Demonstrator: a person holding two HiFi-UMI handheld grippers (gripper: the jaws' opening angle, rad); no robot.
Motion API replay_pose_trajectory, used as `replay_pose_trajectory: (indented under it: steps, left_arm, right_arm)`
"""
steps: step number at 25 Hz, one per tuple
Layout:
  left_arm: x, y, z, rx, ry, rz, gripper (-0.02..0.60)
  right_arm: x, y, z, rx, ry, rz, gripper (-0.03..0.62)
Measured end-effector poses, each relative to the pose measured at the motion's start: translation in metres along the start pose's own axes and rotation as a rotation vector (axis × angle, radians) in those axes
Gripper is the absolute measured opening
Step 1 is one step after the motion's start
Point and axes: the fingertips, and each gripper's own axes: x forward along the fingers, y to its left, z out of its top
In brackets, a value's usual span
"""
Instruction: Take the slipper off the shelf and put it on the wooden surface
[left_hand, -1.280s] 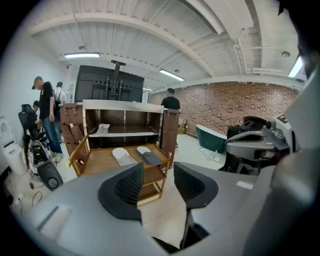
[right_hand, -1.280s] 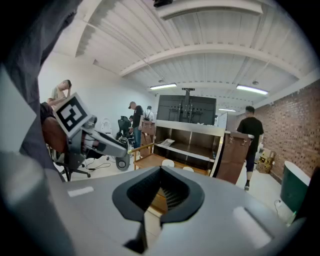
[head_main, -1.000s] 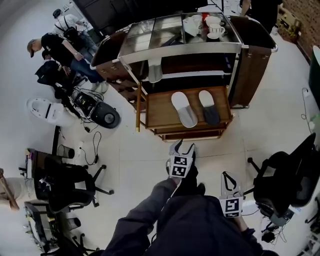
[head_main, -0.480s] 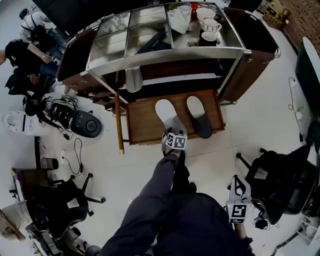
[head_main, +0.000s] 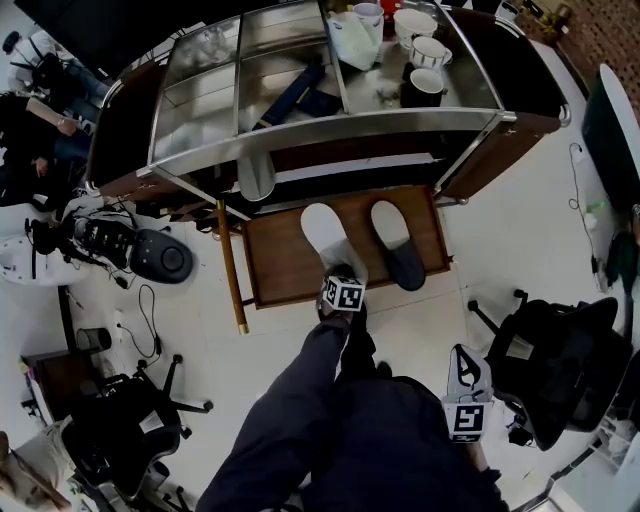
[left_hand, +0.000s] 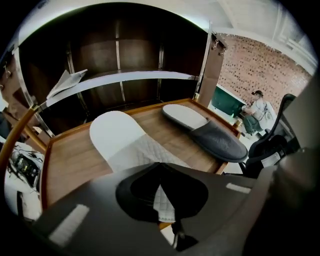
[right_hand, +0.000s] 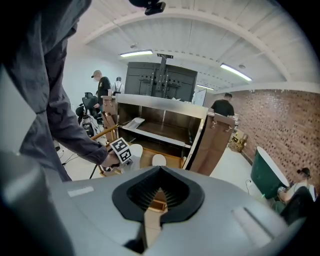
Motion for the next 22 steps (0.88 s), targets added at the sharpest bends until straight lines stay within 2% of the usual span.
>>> replay_pose_trajectory:
  steps: [3, 6, 12, 14, 16, 19, 20, 22]
  left_arm:
    - [-0.022, 0.004, 0.002, 0.031, -0.051, -0.018, 0.015]
    - [-0.060, 0.009, 0.018, 0.063, -0.139, -0.037, 0.015]
    - [-0.138, 0.023, 0.091, 0.045, -0.350, -0.059, 0.014]
    - [-0.159, 0.026, 0.108, 0.053, -0.373, -0.070, 0.014]
    - [-0.151, 0.030, 0.100, 0.084, -0.328, -0.060, 0.015]
    - [-0.094, 0.034, 0.058, 0.171, -0.177, -0.015, 0.022]
    - [-0.071, 0.033, 0.043, 0.199, -0.116, -0.019, 0.039]
    - [-0.032, 0.029, 0.014, 0.211, -0.001, -0.040, 0.135]
  right_arm:
    - [0.013, -0.004, 0.009, -0.003, -0.021, -0.003, -0.011]
    - [0.024, -0.005, 0.015, -0.015, -0.037, 0.002, -0.011]
    - [0.041, 0.006, 0.032, -0.036, -0.065, 0.045, -0.011]
    - [0.045, 0.009, 0.038, -0.042, -0.069, 0.054, -0.011]
    - [0.049, 0.009, 0.044, -0.046, -0.074, 0.054, -0.011]
    - [0.052, 0.009, 0.043, -0.044, -0.071, 0.046, -0.011]
    - [0.052, 0.009, 0.042, -0.045, -0.062, 0.046, -0.011]
    - [0.052, 0.006, 0.034, -0.038, -0.035, 0.035, -0.011]
